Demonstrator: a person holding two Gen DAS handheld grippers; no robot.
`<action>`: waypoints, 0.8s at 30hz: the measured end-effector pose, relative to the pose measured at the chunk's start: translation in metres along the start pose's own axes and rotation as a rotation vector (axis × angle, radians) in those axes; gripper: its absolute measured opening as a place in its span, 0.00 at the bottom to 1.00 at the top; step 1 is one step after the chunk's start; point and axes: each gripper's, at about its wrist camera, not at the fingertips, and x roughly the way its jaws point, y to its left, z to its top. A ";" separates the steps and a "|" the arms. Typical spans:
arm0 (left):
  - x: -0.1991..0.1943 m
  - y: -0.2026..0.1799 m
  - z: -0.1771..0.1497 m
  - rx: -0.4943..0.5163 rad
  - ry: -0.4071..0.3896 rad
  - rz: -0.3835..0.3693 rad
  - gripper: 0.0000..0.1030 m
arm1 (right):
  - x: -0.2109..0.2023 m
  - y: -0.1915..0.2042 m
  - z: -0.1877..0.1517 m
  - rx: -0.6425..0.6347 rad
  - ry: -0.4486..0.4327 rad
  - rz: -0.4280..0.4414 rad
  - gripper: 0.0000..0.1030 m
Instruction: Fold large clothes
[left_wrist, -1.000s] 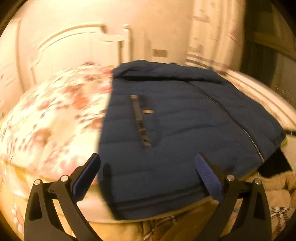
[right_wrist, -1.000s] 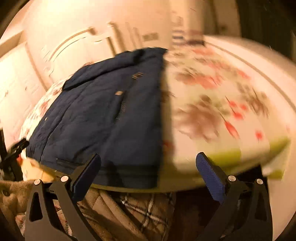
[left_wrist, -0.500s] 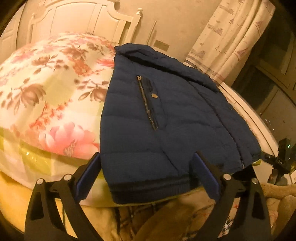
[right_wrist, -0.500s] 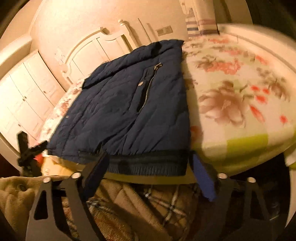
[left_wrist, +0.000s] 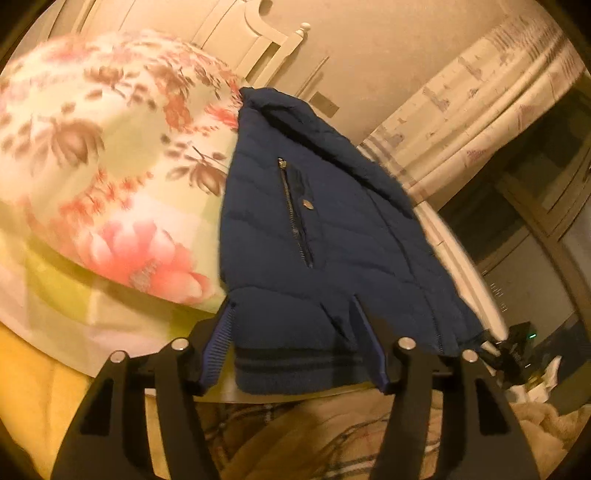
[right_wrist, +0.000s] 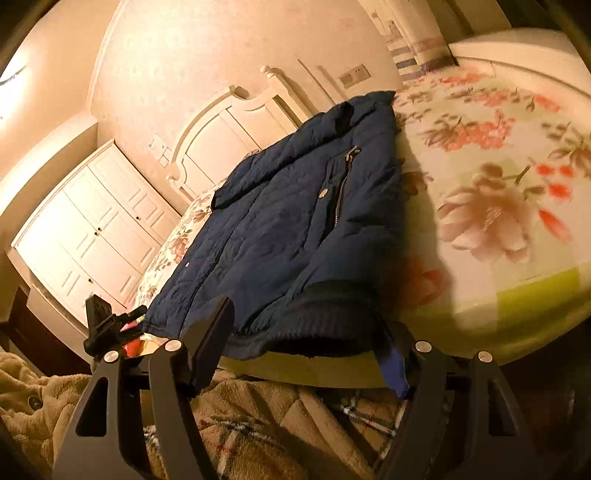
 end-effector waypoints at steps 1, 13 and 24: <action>-0.001 0.000 -0.001 -0.011 -0.006 -0.032 0.61 | 0.004 -0.002 0.000 0.005 0.004 0.010 0.69; 0.014 0.006 -0.014 0.005 0.090 -0.033 0.61 | 0.009 0.001 0.000 0.008 -0.001 0.062 0.69; 0.008 -0.018 0.017 0.024 -0.074 -0.116 0.64 | 0.011 -0.002 0.001 0.021 -0.022 0.077 0.69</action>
